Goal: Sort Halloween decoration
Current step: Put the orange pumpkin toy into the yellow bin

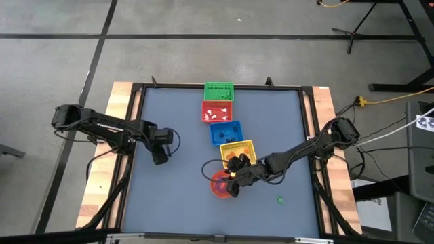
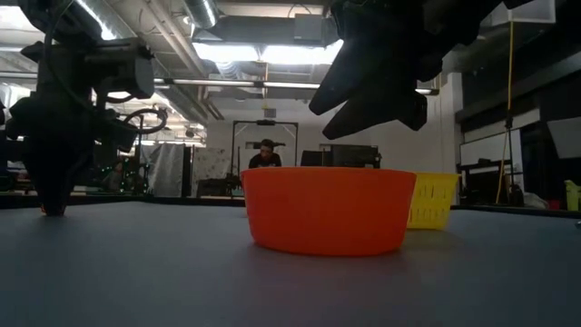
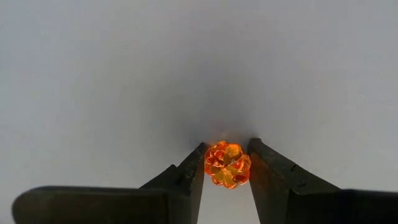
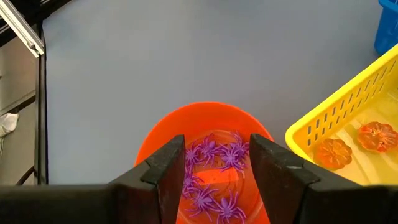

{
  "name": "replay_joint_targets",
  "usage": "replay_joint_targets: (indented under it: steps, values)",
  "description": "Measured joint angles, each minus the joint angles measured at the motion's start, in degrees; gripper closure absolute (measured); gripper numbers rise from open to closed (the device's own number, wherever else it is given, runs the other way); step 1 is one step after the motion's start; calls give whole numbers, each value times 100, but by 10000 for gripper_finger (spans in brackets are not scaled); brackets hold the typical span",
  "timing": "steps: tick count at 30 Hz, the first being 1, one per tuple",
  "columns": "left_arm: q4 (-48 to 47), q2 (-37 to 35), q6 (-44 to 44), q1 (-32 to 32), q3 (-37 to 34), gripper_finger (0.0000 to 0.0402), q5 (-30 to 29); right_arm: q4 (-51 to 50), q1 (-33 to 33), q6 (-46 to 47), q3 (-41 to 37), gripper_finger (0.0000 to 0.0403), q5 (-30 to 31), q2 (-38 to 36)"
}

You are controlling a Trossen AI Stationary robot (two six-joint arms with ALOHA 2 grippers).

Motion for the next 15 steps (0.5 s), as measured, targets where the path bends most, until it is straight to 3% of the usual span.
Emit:
replay_joint_targets:
  steps: [8,15]
  values:
    - [17,19,0,-4,171,309,109,1,-48,-271,4,226,-914,-74]
    - [15,14,2,-4,179,310,119,-2,-42,-273,4,226,-1006,-92]
